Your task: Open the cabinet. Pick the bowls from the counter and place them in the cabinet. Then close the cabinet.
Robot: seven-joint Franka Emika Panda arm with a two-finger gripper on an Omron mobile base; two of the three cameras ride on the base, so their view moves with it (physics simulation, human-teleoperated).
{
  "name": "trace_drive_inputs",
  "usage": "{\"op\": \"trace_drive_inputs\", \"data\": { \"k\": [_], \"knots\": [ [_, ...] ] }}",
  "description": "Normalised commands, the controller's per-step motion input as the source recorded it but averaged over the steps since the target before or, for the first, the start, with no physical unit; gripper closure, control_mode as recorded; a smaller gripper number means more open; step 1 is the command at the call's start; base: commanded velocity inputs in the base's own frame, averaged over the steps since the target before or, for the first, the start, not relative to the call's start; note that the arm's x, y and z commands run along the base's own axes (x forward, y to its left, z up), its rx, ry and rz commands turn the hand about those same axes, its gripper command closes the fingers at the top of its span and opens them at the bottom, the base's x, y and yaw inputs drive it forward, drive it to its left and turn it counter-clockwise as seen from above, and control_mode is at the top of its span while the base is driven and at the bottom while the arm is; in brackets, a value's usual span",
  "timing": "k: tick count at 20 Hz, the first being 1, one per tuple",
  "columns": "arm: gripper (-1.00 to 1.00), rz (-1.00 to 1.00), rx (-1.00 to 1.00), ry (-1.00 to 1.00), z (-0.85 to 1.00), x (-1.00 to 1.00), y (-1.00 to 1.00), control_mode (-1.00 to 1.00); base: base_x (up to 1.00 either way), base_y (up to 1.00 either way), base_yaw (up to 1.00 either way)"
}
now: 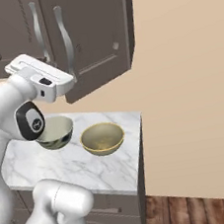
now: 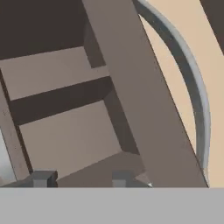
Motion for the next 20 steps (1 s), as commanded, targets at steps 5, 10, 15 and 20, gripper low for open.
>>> {"op": "trace_drive_inputs", "data": {
  "k": [5, 10, 15, 20],
  "knots": [
    [-1.00, -0.27, 0.19, 0.03, 0.00, -0.45, -1.00, -1.00, 0.00, 0.00, 0.00],
    [-1.00, -0.16, 0.13, -0.04, -0.01, -0.47, -0.78, -1.00, 0.00, 0.00, 0.00],
    [-1.00, 0.04, -0.13, -0.21, -0.04, -0.61, 0.68, -1.00, 0.00, 0.00, 0.00],
    [-1.00, 0.27, -0.26, -0.11, 0.00, -0.34, 1.00, -1.00, 0.00, 0.00, 0.00]
  ]
}}
